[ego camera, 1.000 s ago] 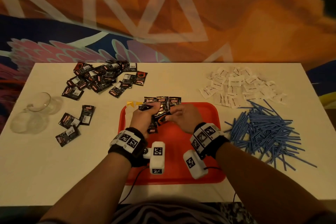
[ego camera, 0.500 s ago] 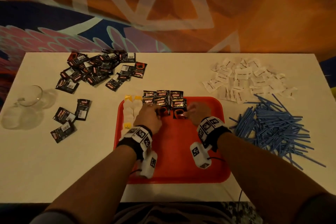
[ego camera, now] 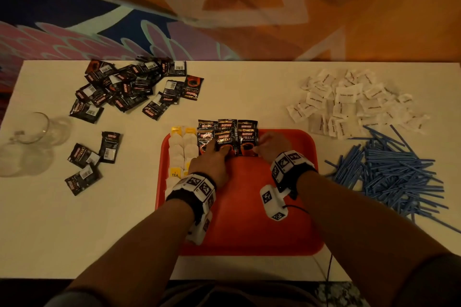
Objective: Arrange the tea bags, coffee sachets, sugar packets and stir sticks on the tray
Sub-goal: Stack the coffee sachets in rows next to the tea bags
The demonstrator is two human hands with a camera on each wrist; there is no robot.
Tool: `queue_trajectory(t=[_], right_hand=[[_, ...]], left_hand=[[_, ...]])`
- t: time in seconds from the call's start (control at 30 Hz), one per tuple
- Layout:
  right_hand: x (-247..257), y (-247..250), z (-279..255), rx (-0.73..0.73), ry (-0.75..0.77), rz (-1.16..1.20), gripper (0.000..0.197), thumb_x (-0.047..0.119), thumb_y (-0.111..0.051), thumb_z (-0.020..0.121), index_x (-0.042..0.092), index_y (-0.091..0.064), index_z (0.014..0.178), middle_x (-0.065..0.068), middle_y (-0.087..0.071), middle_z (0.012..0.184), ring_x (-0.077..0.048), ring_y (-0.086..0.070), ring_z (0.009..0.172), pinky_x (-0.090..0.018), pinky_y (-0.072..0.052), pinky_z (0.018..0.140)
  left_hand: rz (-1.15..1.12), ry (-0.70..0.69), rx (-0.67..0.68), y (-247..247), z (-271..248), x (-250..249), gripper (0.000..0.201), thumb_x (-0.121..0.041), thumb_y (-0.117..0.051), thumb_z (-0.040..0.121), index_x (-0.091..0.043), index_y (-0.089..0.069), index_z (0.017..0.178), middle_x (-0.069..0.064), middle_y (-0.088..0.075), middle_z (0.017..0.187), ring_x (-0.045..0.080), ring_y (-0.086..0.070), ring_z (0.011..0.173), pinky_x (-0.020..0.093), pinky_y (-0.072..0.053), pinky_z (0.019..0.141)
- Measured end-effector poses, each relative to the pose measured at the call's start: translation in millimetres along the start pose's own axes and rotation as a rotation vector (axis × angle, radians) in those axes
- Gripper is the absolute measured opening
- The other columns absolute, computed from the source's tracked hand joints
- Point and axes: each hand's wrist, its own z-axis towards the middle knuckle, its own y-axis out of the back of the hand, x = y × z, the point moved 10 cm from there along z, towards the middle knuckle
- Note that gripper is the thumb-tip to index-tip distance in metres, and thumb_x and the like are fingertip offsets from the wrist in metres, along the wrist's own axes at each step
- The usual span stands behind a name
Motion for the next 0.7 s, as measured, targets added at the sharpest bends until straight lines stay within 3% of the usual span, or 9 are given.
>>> queue_trajectory(t=[0.07, 0.13, 0.2, 0.3, 0.43, 0.5, 0.6, 0.7], right_hand=[[0.7, 1.2, -0.4, -0.008, -0.006, -0.016, 0.021, 0.024, -0.078, 0.078, 0.026, -0.060, 0.089, 0.006, -0.066, 0.093, -0.004, -0.057, 0.077, -0.016, -0.038, 0.053], [-0.3, 1.6, 1.1, -0.023, -0.011, -0.010, 0.022, 0.024, -0.078, 0.078, 0.026, -0.060, 0.090, 0.007, -0.064, 0.093, -0.002, -0.054, 0.075, -0.016, -0.034, 0.052], [0.7, 1.6, 1.6, -0.035, 0.003, -0.020, 0.022, 0.026, -0.078, 0.078, 0.026, -0.060, 0.091, 0.007, -0.064, 0.095, -0.006, -0.058, 0.082, -0.017, -0.041, 0.060], [1.7, 1.1, 2.4, -0.069, 0.030, -0.013, 0.021, 0.028, -0.076, 0.079, 0.026, -0.060, 0.091, 0.007, -0.066, 0.093, -0.011, -0.062, 0.091, -0.027, -0.053, 0.082], [5.5, 1.2, 3.0, -0.122, 0.082, -0.025, 0.027, 0.029, -0.076, 0.079, 0.023, -0.059, 0.100, 0.003, -0.068, 0.100, -0.015, -0.063, 0.097, -0.034, -0.053, 0.089], [6.5, 0.5, 3.2, -0.128, 0.094, -0.030, 0.027, 0.027, -0.075, 0.081, 0.023, -0.058, 0.103, 0.003, -0.067, 0.103, -0.014, -0.061, 0.096, -0.027, -0.051, 0.081], [9.0, 0.2, 2.4, -0.137, 0.112, -0.056, 0.022, 0.025, -0.071, 0.084, 0.024, -0.056, 0.101, 0.002, -0.065, 0.103, -0.011, -0.058, 0.089, -0.014, -0.033, 0.057], [8.0, -0.6, 3.9, -0.139, 0.108, -0.058, 0.022, 0.023, -0.068, 0.087, 0.023, -0.057, 0.106, 0.001, -0.065, 0.106, -0.009, -0.053, 0.082, -0.011, -0.026, 0.053]], left_hand=[[-0.001, -0.017, -0.015, 0.2, 2.9, -0.9, 0.070, -0.020, -0.060, 0.089, -0.032, -0.030, 0.152, 0.005, -0.011, 0.163, 0.031, -0.047, 0.133, 0.044, -0.050, 0.099], [0.007, -0.023, -0.022, -0.2, 4.2, -1.1, 0.070, -0.020, -0.060, 0.089, -0.031, -0.031, 0.152, 0.005, -0.010, 0.163, 0.031, -0.047, 0.133, 0.044, -0.050, 0.098], [0.010, -0.024, -0.026, -0.9, 4.6, -1.0, 0.069, -0.020, -0.060, 0.089, -0.031, -0.031, 0.151, 0.005, -0.010, 0.163, 0.030, -0.047, 0.133, 0.044, -0.050, 0.098], [0.013, -0.029, -0.037, -2.3, 5.1, -0.5, 0.068, -0.023, -0.060, 0.090, -0.031, -0.031, 0.151, 0.005, -0.009, 0.163, 0.030, -0.047, 0.133, 0.045, -0.050, 0.098], [0.028, -0.032, -0.040, -4.8, 6.4, 0.0, 0.070, -0.024, -0.058, 0.090, -0.031, -0.028, 0.153, 0.003, -0.006, 0.165, 0.031, -0.049, 0.131, 0.046, -0.050, 0.097], [0.033, -0.034, -0.033, -5.5, 7.1, -0.6, 0.072, -0.024, -0.059, 0.090, -0.031, -0.025, 0.154, 0.002, -0.004, 0.165, 0.031, -0.049, 0.131, 0.047, -0.050, 0.097], [0.038, -0.024, -0.026, -5.9, 8.5, 0.1, 0.075, -0.023, -0.059, 0.090, -0.030, -0.022, 0.155, 0.000, 0.001, 0.166, 0.030, -0.050, 0.130, 0.046, -0.050, 0.097], [0.025, -0.019, -0.036, -5.8, 10.3, 0.9, 0.077, -0.022, -0.060, 0.090, -0.030, -0.020, 0.156, -0.001, 0.003, 0.166, 0.030, -0.051, 0.129, 0.045, -0.051, 0.096]])
